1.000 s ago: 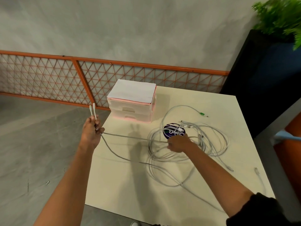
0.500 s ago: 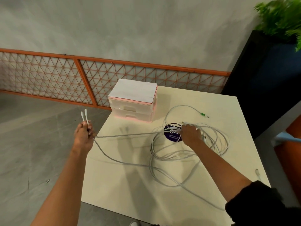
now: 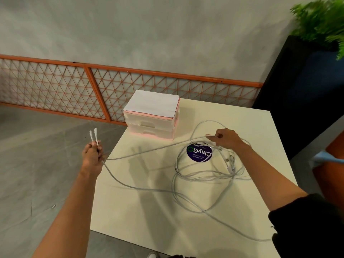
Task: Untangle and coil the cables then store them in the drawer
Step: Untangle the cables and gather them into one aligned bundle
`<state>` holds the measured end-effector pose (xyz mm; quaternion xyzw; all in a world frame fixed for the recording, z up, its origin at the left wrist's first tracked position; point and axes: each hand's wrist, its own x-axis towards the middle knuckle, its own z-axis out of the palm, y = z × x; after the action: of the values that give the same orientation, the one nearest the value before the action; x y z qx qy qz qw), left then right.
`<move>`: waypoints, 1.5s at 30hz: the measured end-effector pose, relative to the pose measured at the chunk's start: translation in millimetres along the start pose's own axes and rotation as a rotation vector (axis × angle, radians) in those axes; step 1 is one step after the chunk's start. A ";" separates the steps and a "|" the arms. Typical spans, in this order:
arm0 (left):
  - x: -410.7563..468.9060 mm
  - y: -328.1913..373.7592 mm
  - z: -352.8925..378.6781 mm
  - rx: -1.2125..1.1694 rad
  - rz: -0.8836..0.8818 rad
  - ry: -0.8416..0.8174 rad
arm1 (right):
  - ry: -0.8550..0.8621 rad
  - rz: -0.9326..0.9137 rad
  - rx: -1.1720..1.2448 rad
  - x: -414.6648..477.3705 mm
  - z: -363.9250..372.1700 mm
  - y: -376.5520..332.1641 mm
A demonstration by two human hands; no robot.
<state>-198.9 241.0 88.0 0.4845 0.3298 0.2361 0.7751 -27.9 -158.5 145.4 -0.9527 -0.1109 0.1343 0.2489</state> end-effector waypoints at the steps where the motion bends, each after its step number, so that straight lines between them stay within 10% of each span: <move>1: -1.1 -1.4 1.3 0.017 0.012 0.004 | -0.028 -0.002 0.027 0.1 -1.4 1.7; 11: -10.2 -8.2 33.3 0.079 0.071 -0.082 | -0.304 -0.192 0.390 -8.4 -27.9 -37.5; 18: -29.6 -6.0 69.5 0.206 0.006 -0.240 | -0.016 -0.331 0.544 -8.0 -25.8 -63.8; 28: -69.2 1.9 118.4 0.465 -0.153 -0.697 | -0.162 -0.284 0.427 -19.2 23.8 -86.2; 45: -44.6 31.8 90.4 0.208 -0.067 -0.661 | -0.433 -0.107 -0.066 -26.2 97.3 19.0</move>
<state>-163.4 169.9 157.7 0.6001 0.0990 0.0058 0.7938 -80.0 -138.8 59.3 -0.9021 -0.2162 0.3186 0.1948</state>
